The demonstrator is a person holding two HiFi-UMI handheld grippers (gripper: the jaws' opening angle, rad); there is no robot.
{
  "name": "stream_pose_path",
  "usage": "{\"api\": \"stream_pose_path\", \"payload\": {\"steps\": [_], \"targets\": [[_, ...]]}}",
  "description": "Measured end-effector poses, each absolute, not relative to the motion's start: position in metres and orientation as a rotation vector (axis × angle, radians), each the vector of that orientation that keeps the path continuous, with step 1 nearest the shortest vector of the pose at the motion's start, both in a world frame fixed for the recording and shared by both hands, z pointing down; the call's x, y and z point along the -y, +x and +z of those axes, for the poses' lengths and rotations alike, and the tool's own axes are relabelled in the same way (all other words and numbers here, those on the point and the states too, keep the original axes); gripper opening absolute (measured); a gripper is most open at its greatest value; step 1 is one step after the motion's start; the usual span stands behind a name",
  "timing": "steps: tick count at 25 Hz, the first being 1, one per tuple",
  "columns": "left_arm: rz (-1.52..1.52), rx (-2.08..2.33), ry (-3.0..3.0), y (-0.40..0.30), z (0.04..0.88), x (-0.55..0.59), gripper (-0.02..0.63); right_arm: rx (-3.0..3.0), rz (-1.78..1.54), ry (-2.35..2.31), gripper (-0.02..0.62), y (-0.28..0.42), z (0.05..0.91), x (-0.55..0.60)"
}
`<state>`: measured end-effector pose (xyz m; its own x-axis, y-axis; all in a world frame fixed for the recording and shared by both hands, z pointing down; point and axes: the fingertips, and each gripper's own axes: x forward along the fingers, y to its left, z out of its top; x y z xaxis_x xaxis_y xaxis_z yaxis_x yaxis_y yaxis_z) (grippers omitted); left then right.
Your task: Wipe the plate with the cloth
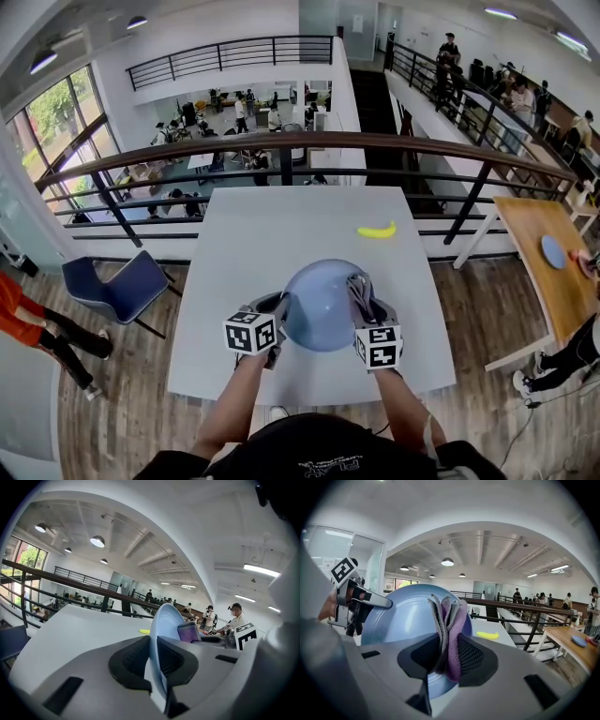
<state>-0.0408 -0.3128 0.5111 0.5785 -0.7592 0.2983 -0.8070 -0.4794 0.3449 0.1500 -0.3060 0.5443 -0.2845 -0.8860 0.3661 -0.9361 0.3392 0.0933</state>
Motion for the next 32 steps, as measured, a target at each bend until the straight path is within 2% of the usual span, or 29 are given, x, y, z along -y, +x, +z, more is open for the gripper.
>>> {"api": "stream_pose_path", "payload": {"steps": [5, 18, 32], "targets": [[0.175, 1.302, 2.373, -0.049, 0.506, 0.314, 0.032, 2.284, 0.167, 1.598, 0.117, 0.132, 0.531, 0.299], [0.114, 1.325, 2.352, -0.058, 0.499, 0.311, 0.028, 2.497, 0.145, 1.327, 0.117, 0.031, 0.516, 0.258], [0.077, 1.325, 2.346, -0.064, 0.496, 0.305, 0.028, 2.514, 0.139, 1.210, 0.117, -0.002, 0.530, 0.249]]}}
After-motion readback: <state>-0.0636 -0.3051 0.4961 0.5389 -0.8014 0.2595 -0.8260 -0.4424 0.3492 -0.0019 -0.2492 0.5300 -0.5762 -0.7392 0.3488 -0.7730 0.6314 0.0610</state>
